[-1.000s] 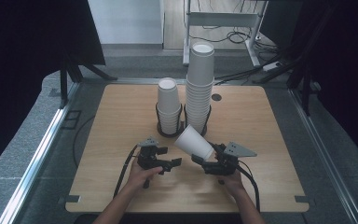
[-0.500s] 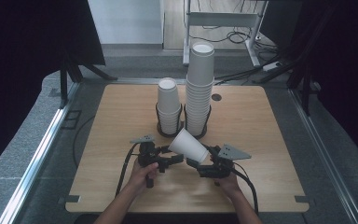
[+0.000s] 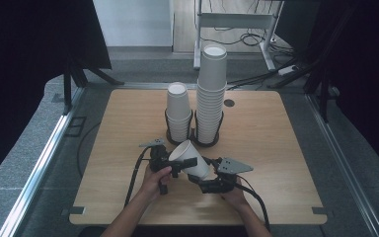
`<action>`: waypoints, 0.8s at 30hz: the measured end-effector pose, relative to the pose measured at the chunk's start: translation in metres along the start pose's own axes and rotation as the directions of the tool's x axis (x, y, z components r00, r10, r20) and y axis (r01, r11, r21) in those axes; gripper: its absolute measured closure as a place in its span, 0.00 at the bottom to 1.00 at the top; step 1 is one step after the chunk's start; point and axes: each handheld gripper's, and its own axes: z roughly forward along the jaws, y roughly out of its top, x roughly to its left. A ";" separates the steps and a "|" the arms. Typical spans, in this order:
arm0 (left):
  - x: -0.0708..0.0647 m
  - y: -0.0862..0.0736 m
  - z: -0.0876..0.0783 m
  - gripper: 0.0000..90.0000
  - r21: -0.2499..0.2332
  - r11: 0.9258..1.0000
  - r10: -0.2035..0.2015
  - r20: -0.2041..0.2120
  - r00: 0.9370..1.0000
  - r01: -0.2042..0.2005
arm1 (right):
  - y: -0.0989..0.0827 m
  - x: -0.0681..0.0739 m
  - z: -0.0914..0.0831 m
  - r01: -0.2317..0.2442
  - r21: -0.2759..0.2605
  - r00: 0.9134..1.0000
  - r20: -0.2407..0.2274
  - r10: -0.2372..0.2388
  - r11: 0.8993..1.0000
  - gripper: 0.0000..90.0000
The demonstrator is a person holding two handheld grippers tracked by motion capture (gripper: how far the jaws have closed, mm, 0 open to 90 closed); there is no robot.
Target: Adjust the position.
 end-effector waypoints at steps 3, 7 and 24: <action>0.000 -0.001 0.001 0.09 -0.006 1.000 0.001 0.003 1.000 -0.001 | 0.000 -0.001 0.000 -0.002 0.003 1.000 0.004 0.002 1.000 0.26; 0.000 -0.001 0.002 0.10 -0.013 1.000 0.016 0.002 1.000 -0.016 | 0.000 -0.002 -0.001 -0.004 0.007 1.000 0.004 0.004 1.000 0.25; -0.002 -0.002 0.001 0.13 -0.009 0.999 0.048 -0.004 0.999 -0.048 | 0.000 -0.002 -0.001 0.020 0.040 1.000 0.005 -0.021 0.999 0.24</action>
